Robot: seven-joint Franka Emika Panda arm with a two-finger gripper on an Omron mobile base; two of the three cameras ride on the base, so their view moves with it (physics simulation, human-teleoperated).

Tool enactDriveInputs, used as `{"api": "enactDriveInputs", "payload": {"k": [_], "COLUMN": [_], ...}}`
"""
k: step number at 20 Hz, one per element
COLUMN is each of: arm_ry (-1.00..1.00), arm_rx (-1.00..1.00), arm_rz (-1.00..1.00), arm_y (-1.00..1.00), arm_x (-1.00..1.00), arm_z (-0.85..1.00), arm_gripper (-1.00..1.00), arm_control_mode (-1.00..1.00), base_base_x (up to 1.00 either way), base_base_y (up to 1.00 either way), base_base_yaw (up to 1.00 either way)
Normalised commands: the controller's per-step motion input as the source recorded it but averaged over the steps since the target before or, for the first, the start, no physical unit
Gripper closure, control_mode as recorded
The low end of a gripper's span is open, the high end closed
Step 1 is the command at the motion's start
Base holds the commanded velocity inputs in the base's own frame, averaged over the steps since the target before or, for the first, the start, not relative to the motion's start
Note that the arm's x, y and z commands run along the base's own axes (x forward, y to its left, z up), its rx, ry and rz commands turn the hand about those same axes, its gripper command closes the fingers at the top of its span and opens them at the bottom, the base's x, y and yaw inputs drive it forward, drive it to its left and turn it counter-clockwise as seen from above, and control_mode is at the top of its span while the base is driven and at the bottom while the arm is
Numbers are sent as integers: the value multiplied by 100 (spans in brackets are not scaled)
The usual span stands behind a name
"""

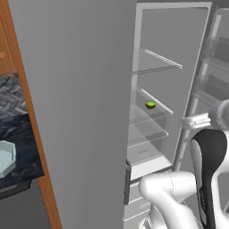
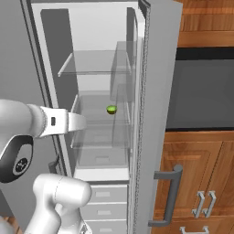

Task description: Pick the peach and kiwi from the fridge and place them inside the tupperware on the counter.

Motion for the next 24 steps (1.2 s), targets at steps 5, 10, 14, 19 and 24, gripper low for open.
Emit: {"api": "enactDriveInputs", "payload": {"k": [5,10,14,19,24], "arm_ry": [14,9,0,0,-2], "arm_rx": [0,2,0,1,7], "arm_rz": [-9,-3,-2,0,0], "arm_y": [-29,2,24,28,14], "arm_x": [-1,0,0,0,2], "arm_z": [-35,-41,-40,-23,-21], "arm_gripper": [-100,-100,-100,-100,-100], "arm_control_mode": [-100,-100,-100,-100,-100], "base_base_x": [0,0,0,0,0], "base_base_y": [0,0,0,0,0], "base_base_yaw": [0,0,0,0,0]}}
